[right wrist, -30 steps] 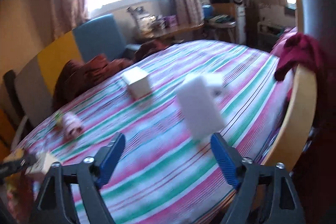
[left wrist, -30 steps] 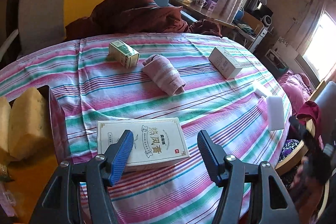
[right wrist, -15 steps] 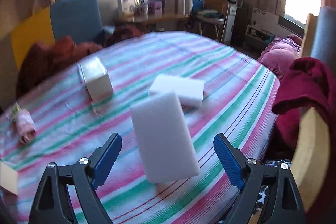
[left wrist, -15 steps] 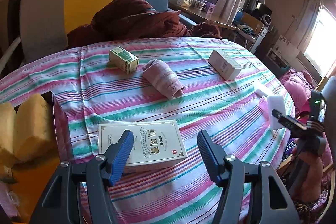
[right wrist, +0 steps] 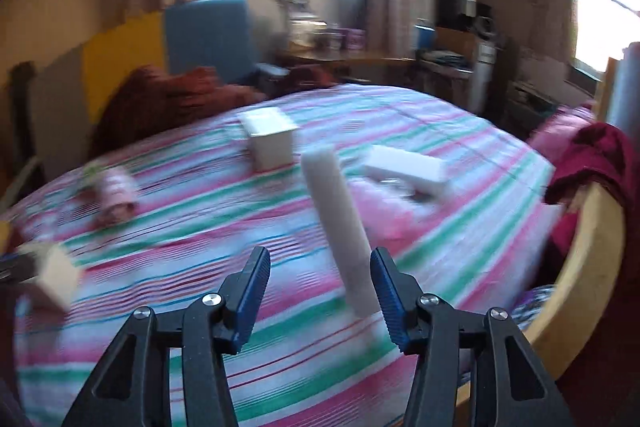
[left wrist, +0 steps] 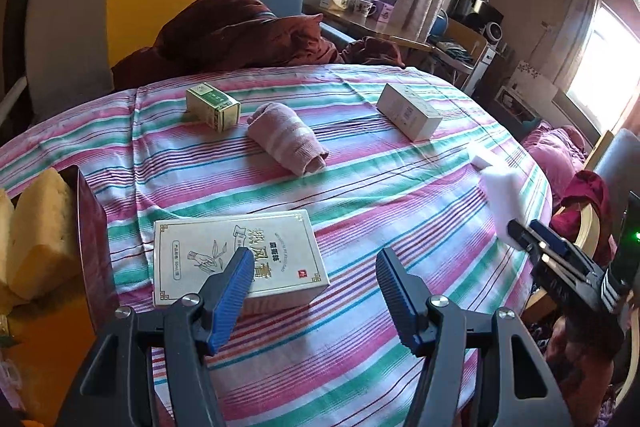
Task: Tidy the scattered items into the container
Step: 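Grasp the cream medicine box with the left tool while the right tool holds the white sponge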
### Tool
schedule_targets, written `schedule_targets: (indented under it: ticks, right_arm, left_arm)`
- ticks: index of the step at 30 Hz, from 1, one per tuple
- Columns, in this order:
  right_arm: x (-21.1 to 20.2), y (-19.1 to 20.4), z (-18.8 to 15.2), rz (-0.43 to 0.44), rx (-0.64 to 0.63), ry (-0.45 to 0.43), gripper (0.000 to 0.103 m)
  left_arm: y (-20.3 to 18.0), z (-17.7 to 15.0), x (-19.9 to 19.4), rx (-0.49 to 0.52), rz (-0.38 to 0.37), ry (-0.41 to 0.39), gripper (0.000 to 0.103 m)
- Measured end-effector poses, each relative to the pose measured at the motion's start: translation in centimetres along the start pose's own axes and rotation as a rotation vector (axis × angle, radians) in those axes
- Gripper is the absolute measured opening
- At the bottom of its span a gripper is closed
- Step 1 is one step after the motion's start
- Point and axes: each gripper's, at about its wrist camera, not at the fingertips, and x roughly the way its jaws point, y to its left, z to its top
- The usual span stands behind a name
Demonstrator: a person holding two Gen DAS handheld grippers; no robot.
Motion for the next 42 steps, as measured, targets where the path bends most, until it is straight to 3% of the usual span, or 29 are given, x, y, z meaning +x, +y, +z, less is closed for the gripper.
schedule_targets:
  ticks: [7, 12, 14, 20, 26, 29, 31, 34, 39, 42]
  right_arm:
    - [-0.4, 3.3, -1.7, 0.167, -0.013, 0.048, 0.065]
    - [-0.8, 2.5, -1.3, 0.107, -0.050, -0.031, 0.085]
    - [0.4, 1.9, -0.5, 0.102, -0.087, -0.015, 0.086]
    - [5.4, 1.2, 0.9, 0.110, -0.234, 0.165, 0.086]
    - [7.7, 0.9, 0.5, 0.110, -0.262, 0.241, 0.088]
    - [8.0, 0.7, 0.1, 0.056, -0.275, 0.234, 0.077]
    - [7.5, 0.5, 0.1, 0.046, -0.261, 0.223, 0.066]
    - [6.6, -0.2, 0.2, 0.066, -0.185, 0.218, 0.065]
    - [5.1, -0.1, -0.3, 0.209, -0.092, 0.217, 0.067]
    - [4.8, 0.5, -0.6, 0.224, -0.105, 0.205, 0.071]
  left_arm:
    - [2.0, -0.4, -1.5, -0.120, -0.053, -0.016, 0.064]
    - [2.8, 0.2, -1.1, -0.151, -0.062, 0.014, 0.064]
    - [2.9, 0.6, -0.8, -0.142, -0.052, 0.029, 0.064]
    - [3.8, 1.4, -0.8, -0.125, -0.012, 0.061, 0.064]
    - [4.0, 3.9, 0.5, -0.044, -0.031, 0.105, 0.064]
    - [4.0, 4.6, 2.2, -0.009, -0.091, 0.177, 0.064]
    - [3.7, 4.8, 2.3, 0.025, -0.076, 0.180, 0.064]
    - [3.2, 4.6, 2.3, 0.049, -0.080, 0.208, 0.064]
    - [1.3, 3.4, 1.7, 0.141, -0.061, 0.245, 0.064]
    - [0.2, 2.5, 1.1, 0.165, -0.124, 0.289, 0.064]
